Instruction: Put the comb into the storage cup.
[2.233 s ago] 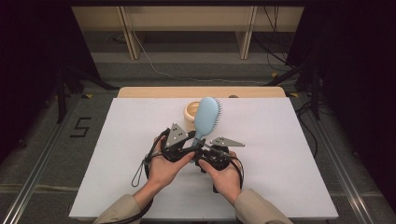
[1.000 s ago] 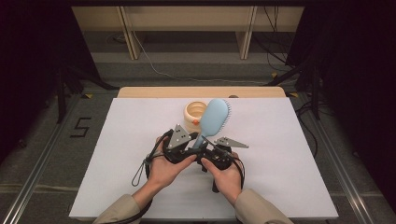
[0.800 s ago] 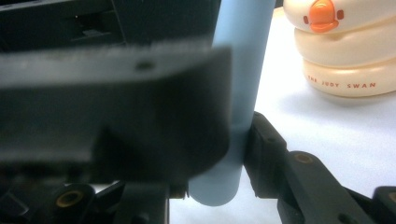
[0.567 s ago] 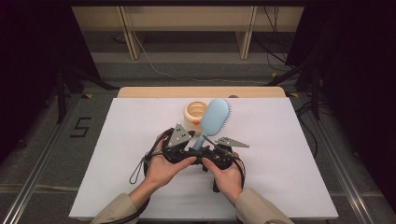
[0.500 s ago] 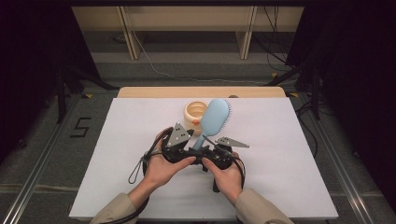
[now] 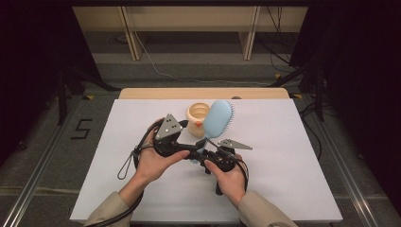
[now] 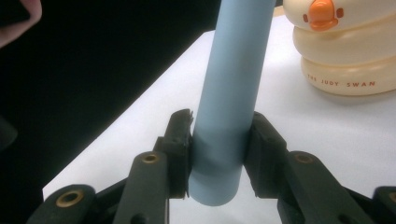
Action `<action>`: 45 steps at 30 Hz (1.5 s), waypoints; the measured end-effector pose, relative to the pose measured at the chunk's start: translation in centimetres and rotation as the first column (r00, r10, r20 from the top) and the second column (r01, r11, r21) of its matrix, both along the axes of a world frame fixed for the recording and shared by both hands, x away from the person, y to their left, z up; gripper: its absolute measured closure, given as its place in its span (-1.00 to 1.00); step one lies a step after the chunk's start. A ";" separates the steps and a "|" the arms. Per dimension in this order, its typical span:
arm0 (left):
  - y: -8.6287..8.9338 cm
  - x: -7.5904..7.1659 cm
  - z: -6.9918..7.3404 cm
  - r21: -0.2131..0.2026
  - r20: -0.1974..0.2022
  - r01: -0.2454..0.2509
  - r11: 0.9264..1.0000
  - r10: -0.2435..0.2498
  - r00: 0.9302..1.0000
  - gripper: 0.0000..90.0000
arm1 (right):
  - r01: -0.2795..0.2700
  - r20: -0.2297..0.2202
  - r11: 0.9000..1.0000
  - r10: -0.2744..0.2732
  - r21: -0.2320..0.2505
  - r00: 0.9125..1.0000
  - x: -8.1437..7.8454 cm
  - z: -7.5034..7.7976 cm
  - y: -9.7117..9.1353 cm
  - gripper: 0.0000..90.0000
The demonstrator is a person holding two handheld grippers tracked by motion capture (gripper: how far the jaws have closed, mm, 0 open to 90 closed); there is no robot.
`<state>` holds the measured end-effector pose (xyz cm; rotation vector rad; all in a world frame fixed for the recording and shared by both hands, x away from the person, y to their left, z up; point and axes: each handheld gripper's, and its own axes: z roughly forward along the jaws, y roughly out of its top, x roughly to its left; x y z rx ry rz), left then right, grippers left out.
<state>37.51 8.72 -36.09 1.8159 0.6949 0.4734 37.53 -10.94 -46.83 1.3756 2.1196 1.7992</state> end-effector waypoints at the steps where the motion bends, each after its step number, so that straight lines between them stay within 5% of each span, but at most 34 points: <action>1: 0.1 0.3 0.2 -0.006 0.000 -0.004 1.000 0.004 1.000 -0.66 | 0.000 -0.001 1.000 0.000 0.000 1.000 0.0 0.0 0.0 0.45; 19: -2.1 3.4 3.9 -0.030 -0.046 -0.028 0.999 0.026 0.999 -1.00 | 0.000 -0.002 1.000 0.000 0.000 1.000 0.0 0.0 -0.1 0.45; 45: -6.7 5.4 3.6 -0.019 -0.101 0.051 0.999 -0.052 0.993 -1.00 | -0.003 -0.001 1.000 0.003 -0.005 1.000 0.1 0.0 -0.1 0.45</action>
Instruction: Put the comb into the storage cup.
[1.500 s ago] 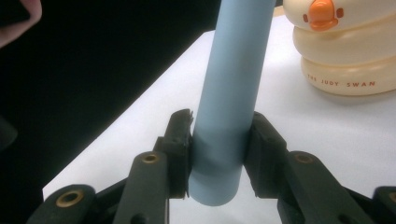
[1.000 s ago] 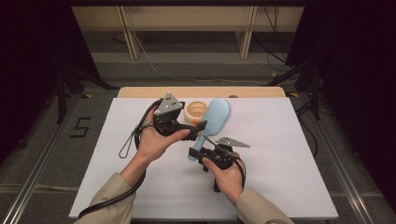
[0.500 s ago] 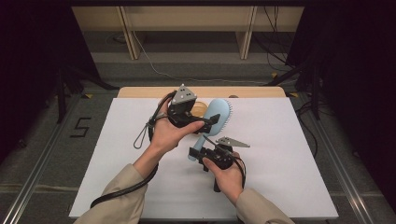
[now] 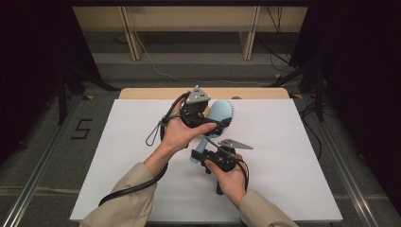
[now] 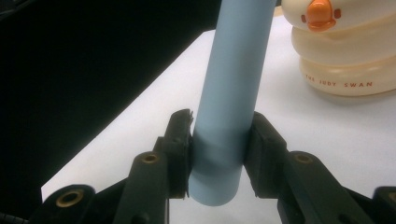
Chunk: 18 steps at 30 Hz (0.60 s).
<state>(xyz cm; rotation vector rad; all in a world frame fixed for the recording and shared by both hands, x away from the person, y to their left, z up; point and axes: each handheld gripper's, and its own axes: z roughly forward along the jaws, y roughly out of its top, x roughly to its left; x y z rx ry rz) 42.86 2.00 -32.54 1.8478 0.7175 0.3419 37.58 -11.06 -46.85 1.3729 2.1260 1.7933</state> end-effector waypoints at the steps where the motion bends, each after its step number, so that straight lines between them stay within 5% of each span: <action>1: -0.1 0.0 0.0 0.002 0.000 0.001 1.000 -0.001 1.000 -1.00 | 0.000 -0.001 1.000 0.000 -0.001 1.000 0.0 0.0 0.0 0.45; 18: -0.9 0.9 -0.8 0.013 -0.033 0.003 1.000 -0.002 0.999 -0.97 | -0.004 -0.004 1.000 0.004 -0.001 1.000 0.0 0.0 0.1 0.45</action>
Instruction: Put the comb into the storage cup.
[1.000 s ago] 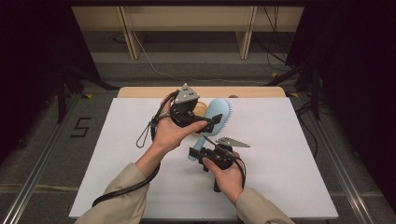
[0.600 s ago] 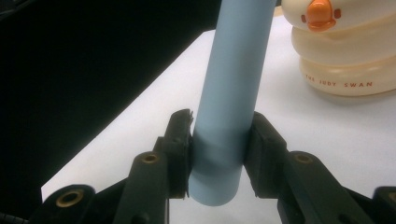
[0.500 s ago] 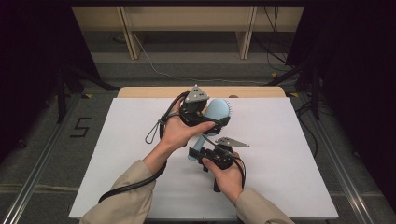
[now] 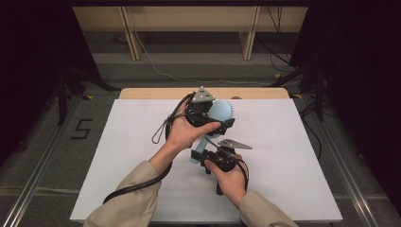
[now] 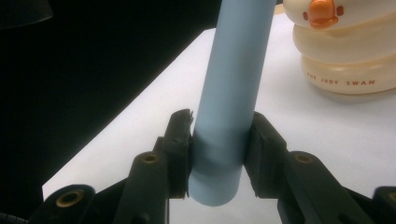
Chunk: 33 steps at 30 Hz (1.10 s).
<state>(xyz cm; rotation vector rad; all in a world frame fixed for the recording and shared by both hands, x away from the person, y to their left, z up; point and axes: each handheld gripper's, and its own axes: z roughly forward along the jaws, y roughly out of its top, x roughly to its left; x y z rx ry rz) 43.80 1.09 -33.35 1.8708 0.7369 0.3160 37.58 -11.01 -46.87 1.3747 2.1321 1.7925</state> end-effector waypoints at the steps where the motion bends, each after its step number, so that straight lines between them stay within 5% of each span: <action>1: 0.0 0.0 0.0 -0.001 -0.003 0.000 1.000 0.000 1.000 -0.95 | 0.000 0.001 1.000 0.000 0.000 1.000 0.0 0.0 0.0 0.45; 23: -0.2 0.1 -0.3 0.027 0.014 -0.009 1.000 0.009 1.000 -0.58 | 0.000 -0.002 1.000 0.000 0.002 1.000 0.0 0.0 0.0 0.45; 33: -0.1 -0.2 -0.1 0.022 0.037 -0.010 1.000 0.009 0.999 -0.57 | 0.001 0.008 1.000 -0.001 -0.004 1.000 0.0 0.1 0.0 0.45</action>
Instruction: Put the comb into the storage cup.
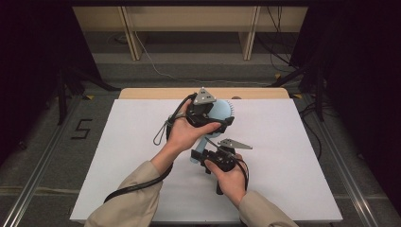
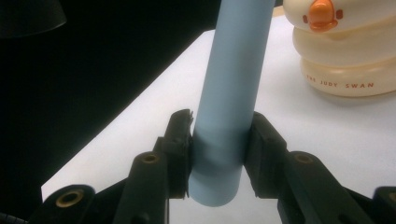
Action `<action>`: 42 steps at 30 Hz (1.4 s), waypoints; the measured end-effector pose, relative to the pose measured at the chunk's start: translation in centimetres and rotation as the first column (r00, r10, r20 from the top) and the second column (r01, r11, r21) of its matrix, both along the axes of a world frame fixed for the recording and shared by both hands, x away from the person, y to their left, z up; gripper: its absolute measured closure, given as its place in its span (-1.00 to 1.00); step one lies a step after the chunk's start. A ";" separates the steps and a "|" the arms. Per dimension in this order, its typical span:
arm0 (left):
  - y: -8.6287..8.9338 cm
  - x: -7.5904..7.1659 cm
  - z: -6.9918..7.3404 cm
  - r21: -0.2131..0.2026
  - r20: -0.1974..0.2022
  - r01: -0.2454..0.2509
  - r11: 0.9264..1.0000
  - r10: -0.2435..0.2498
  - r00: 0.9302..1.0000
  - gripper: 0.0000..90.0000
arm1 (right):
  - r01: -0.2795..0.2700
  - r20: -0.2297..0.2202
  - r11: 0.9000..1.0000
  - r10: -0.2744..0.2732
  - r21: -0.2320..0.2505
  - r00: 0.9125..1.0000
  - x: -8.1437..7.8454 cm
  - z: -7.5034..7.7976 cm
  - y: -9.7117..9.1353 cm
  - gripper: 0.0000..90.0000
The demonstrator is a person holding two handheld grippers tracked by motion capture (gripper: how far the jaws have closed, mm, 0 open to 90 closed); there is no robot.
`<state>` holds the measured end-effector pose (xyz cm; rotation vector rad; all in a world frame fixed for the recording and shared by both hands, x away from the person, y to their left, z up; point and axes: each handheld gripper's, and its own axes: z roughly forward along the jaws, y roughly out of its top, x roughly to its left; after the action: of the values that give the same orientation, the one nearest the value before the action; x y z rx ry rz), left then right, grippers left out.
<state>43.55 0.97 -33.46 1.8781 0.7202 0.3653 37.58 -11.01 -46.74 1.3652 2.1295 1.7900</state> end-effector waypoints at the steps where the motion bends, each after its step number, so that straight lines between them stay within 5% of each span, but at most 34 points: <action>1: 0.0 0.0 0.0 0.000 0.001 0.000 1.000 0.000 1.000 -0.57 | 0.001 0.001 1.000 -0.001 -0.001 1.000 0.0 0.0 0.0 0.45; 10: 0.1 0.0 0.0 0.002 0.000 0.002 1.000 -0.002 1.000 -0.56 | -0.001 -0.002 1.000 0.001 -0.003 1.000 0.0 0.0 0.1 0.45; 29: 1.7 -0.6 0.5 -0.071 0.032 -0.003 0.997 0.005 0.999 -0.56 | 0.005 0.057 0.998 -0.001 -0.060 0.998 -0.1 0.5 0.2 0.43; 42: 2.6 -0.9 1.1 -0.086 0.063 -0.020 0.996 0.026 0.998 -0.56 | 0.013 0.094 0.996 -0.004 -0.093 0.996 0.1 1.0 0.1 0.11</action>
<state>42.70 3.54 -32.37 1.7707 0.7041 0.4019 37.69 -10.95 -45.78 1.2417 2.1265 1.6925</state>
